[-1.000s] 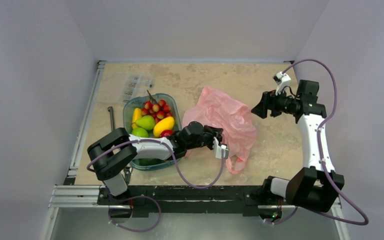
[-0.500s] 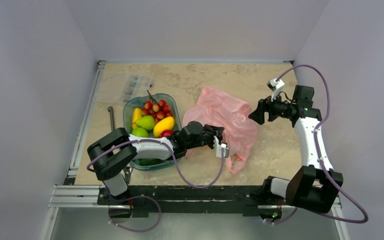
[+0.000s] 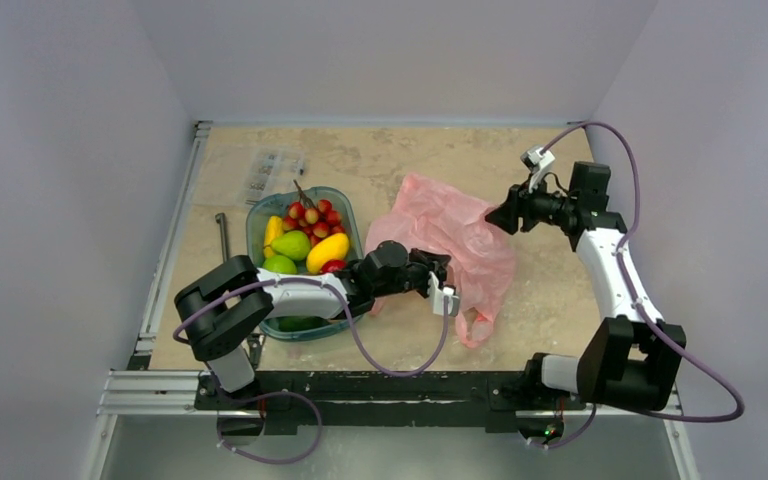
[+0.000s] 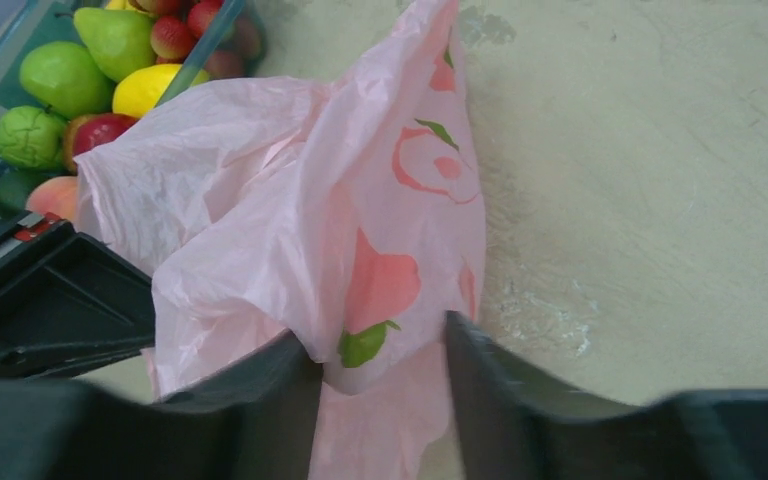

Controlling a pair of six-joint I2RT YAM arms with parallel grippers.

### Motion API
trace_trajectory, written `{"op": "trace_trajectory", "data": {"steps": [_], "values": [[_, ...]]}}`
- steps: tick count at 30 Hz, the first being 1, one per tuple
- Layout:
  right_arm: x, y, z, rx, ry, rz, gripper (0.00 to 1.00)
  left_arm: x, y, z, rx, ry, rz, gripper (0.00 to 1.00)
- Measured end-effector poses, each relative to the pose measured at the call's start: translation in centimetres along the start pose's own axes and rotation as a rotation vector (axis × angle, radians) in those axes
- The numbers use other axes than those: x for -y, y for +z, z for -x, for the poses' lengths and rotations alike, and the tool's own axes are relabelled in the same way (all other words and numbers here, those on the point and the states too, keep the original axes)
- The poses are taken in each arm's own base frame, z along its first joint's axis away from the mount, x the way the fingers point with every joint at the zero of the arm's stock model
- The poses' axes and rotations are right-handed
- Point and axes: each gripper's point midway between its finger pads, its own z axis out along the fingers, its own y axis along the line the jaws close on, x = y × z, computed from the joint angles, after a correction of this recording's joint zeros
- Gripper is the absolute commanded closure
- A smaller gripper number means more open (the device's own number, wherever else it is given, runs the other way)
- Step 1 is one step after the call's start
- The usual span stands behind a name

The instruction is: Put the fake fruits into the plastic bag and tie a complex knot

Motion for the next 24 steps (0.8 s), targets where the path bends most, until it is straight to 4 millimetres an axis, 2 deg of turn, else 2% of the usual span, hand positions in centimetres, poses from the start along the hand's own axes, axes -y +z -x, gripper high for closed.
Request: {"op": "trace_trajectory", "data": {"steps": [2,3,6,9,13,16,18,21,22,23,24], "values": [[0.3,0.3,0.2,0.012,0.010,-0.009,0.98,0.1,0.0,0.1,0.007,0.000,-0.006,1.00],[0.6,0.4,0.2,0.014,0.013,-0.018,1.00,0.2,0.0,0.2,0.011,-0.001,-0.013,1.00],[1.8,0.7,0.0,0.017,0.041,-0.070,1.00,1.1,-0.2,0.5,0.027,-0.009,-0.057,1.00],[3.8,0.7,-0.1,0.020,0.076,-0.140,1.00,2.7,-1.3,1.4,0.061,-0.032,-0.144,1.00],[7.2,-0.1,-0.3,0.040,0.147,-0.266,1.00,5.9,-3.7,2.7,0.113,-0.067,-0.300,1.00],[9.1,-1.0,-0.3,0.057,0.175,-0.345,1.00,9.3,-5.3,2.7,0.123,-0.093,-0.433,1.00],[9.6,-1.4,-0.8,0.054,0.187,-0.373,1.00,11.0,-6.0,2.2,0.112,-0.093,-0.496,1.00],[9.8,-1.4,-2.2,0.029,0.208,-0.388,1.00,11.9,-6.5,1.9,0.099,-0.098,-0.531,1.00],[9.9,-1.4,-2.6,0.021,0.212,-0.393,1.00,12.0,-6.6,1.8,0.095,-0.101,-0.536,0.89],[9.9,-1.4,-3.0,0.014,0.212,-0.393,1.00,12.0,-6.6,1.8,0.090,-0.112,-0.536,0.68],[9.9,-1.5,-3.3,0.008,0.208,-0.393,1.00,11.8,-6.5,1.8,0.084,-0.119,-0.531,0.53]]}}
